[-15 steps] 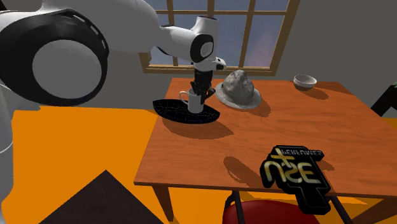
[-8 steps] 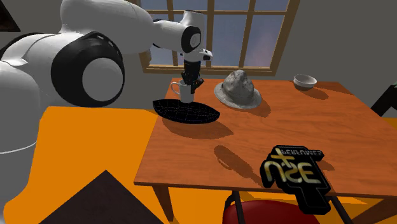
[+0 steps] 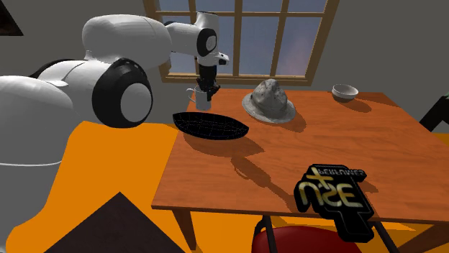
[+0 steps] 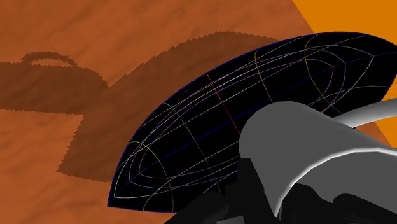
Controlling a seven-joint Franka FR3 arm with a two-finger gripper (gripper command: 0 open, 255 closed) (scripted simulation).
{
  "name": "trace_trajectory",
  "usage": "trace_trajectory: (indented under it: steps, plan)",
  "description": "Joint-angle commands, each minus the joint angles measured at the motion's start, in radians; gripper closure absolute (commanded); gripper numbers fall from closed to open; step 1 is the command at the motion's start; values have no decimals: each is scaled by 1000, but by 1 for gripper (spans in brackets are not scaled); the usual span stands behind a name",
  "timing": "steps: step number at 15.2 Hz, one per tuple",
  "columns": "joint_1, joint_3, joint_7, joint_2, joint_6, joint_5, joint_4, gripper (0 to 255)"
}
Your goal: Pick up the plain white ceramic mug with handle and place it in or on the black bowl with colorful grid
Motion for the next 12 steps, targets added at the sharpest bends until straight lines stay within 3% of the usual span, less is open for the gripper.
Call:
trace_trajectory:
  steps: [1, 12]
  plan:
    - [1, 0, 1, 8, 22, 0, -13, 255]
    - [3, 1, -5, 39, 146, 2, -106, 255]
